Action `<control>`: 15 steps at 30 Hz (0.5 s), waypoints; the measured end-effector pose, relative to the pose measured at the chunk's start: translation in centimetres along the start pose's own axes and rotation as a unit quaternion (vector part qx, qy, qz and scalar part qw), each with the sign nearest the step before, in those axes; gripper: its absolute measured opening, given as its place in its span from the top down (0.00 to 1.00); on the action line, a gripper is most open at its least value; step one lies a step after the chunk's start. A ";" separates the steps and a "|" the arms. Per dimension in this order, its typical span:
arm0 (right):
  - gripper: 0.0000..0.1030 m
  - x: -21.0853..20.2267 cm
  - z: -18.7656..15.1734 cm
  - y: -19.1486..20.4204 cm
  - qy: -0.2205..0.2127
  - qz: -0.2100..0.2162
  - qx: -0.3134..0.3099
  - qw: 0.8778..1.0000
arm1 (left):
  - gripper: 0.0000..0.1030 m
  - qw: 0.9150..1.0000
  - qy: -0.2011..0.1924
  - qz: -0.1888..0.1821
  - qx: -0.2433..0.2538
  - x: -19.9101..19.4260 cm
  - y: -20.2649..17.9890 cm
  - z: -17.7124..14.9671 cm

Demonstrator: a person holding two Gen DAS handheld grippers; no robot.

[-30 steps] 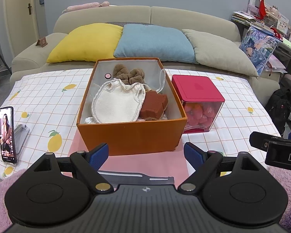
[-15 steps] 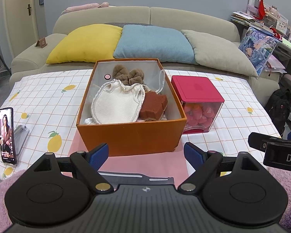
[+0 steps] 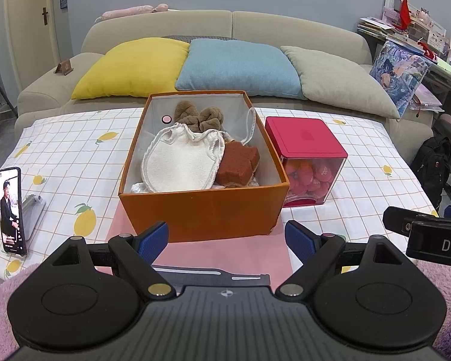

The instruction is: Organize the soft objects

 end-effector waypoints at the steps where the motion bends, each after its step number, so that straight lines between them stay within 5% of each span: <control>1: 0.03 0.0 0.0 0.0 0.000 0.000 0.000 1.000 | 0.01 1.000 0.000 0.000 0.000 0.0 0.0 0.0; 15: 0.03 0.0 -0.1 0.1 0.001 0.000 0.000 1.000 | 0.01 1.000 -0.001 -0.001 0.001 0.0 0.0 0.0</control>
Point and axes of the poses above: each gripper's, at about its wrist camera, not at the fingertips, and x roughly the way its jaws point, y to its left, z to its top, the point moved 1 cm from there along x, roughly the way its jaws point, and after that the axes turned 8 degrees about z, right-handed, at the moved point
